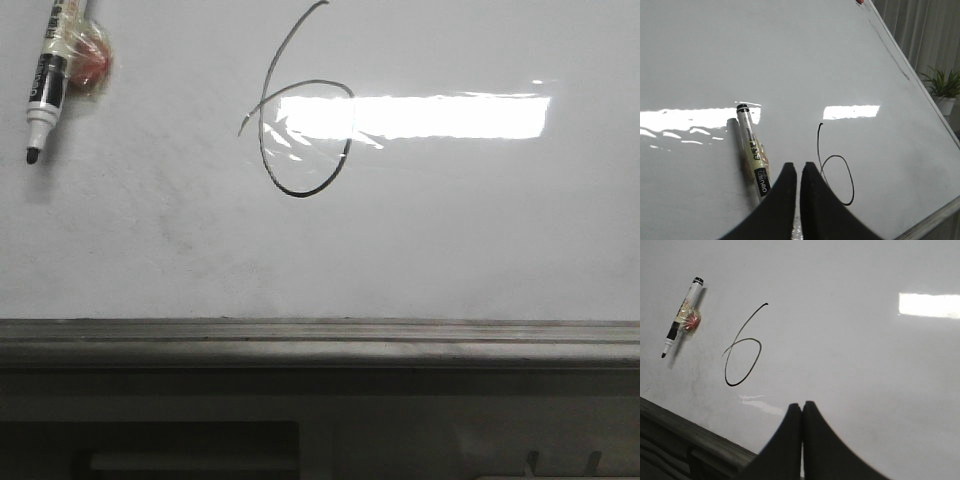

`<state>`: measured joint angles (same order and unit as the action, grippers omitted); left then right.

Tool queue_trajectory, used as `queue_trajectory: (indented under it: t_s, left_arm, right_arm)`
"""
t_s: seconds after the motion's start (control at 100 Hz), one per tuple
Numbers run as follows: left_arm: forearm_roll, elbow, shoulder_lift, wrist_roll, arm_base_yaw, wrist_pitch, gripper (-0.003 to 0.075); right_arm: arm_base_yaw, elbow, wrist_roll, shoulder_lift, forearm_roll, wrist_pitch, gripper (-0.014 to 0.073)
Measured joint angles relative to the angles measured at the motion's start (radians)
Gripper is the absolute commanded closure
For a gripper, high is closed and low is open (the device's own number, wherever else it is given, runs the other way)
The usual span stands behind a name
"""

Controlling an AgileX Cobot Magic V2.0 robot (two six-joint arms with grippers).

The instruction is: Write number 6 on whiteboard

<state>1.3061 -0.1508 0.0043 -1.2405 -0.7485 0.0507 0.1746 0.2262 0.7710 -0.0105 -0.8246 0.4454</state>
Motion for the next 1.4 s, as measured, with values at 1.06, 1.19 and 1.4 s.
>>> queue_trajectory:
  t_s: [1.06,1.19,1.4]
  left_arm:
    - [-1.251,0.141,-0.009,1.081,0.690,-0.085,0.0740]
    - [-1.255,0.141,-0.009,1.081,0.690,-0.093,0.0740]
    - [-1.245,0.141,-0.009,1.082,0.690,-0.109,0.0740]
  right_arm:
    - [0.000,-0.002,0.002,0.000,0.000,-0.004,0.0659]
    - [0.000,-0.002,0.002,0.000,0.000,-0.004,0.0659]
    - [0.000,-0.002,0.002,0.000,0.000,-0.005,0.0659]
